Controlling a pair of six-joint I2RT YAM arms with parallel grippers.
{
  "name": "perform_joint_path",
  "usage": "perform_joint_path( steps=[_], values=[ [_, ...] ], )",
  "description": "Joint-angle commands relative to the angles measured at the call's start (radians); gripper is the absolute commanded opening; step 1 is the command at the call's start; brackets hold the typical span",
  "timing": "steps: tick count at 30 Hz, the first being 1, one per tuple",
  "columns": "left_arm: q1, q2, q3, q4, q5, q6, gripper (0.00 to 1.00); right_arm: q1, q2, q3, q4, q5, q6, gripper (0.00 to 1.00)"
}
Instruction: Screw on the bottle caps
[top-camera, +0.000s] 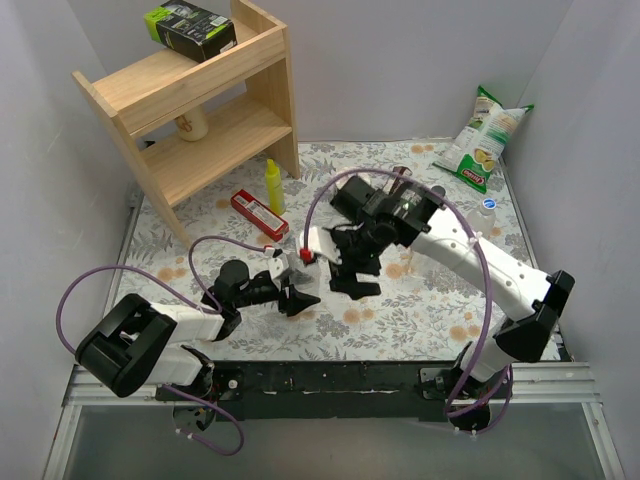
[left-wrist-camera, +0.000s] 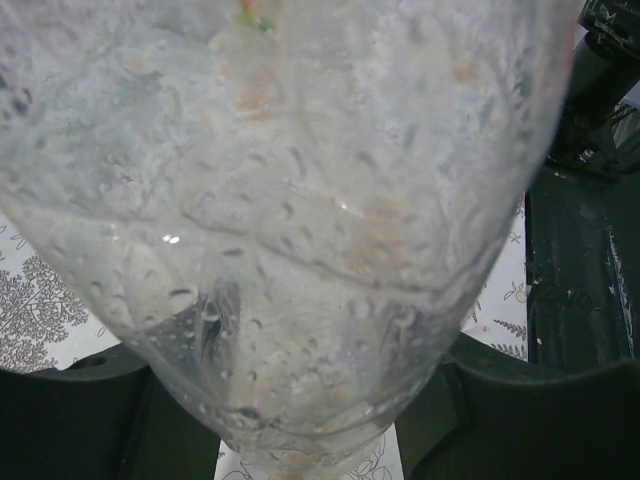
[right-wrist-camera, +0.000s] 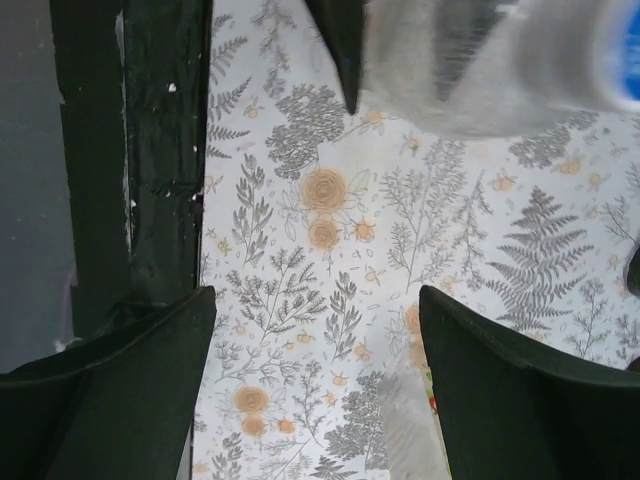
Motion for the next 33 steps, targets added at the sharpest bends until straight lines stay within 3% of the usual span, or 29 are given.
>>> perform_joint_path(
  steps=[1, 2, 4, 8, 14, 24, 33],
  values=[
    [0.003, -0.02, 0.049, -0.063, 0.054, 0.056, 0.0, -0.157, 0.107, 0.267, 0.041, -0.131, 0.058, 0.88],
    [0.003, -0.023, 0.064, -0.083, 0.065, 0.064, 0.0, -0.167, 0.136, 0.377, 0.043, -0.172, 0.05, 0.89],
    [0.003, -0.033, 0.075, -0.131, 0.082, 0.076, 0.0, -0.187, 0.179, 0.417, 0.095, -0.235, 0.032, 0.91],
    [0.002, -0.049, 0.106, -0.181, 0.091, 0.071, 0.0, -0.193, 0.14, 0.288, 0.276, -0.376, 0.047, 0.95],
    [0.002, -0.052, 0.133, -0.209, 0.082, 0.064, 0.0, -0.19, 0.124, 0.183, 0.305, -0.507, 0.035, 0.96],
    [0.002, -0.026, 0.155, -0.202, 0.064, 0.024, 0.0, -0.187, 0.1, 0.126, 0.293, -0.545, 0.03, 0.95],
    [0.005, -0.014, 0.139, -0.157, 0.016, -0.036, 0.0, -0.187, 0.034, 0.071, 0.265, -0.478, 0.041, 0.93]
  ],
)
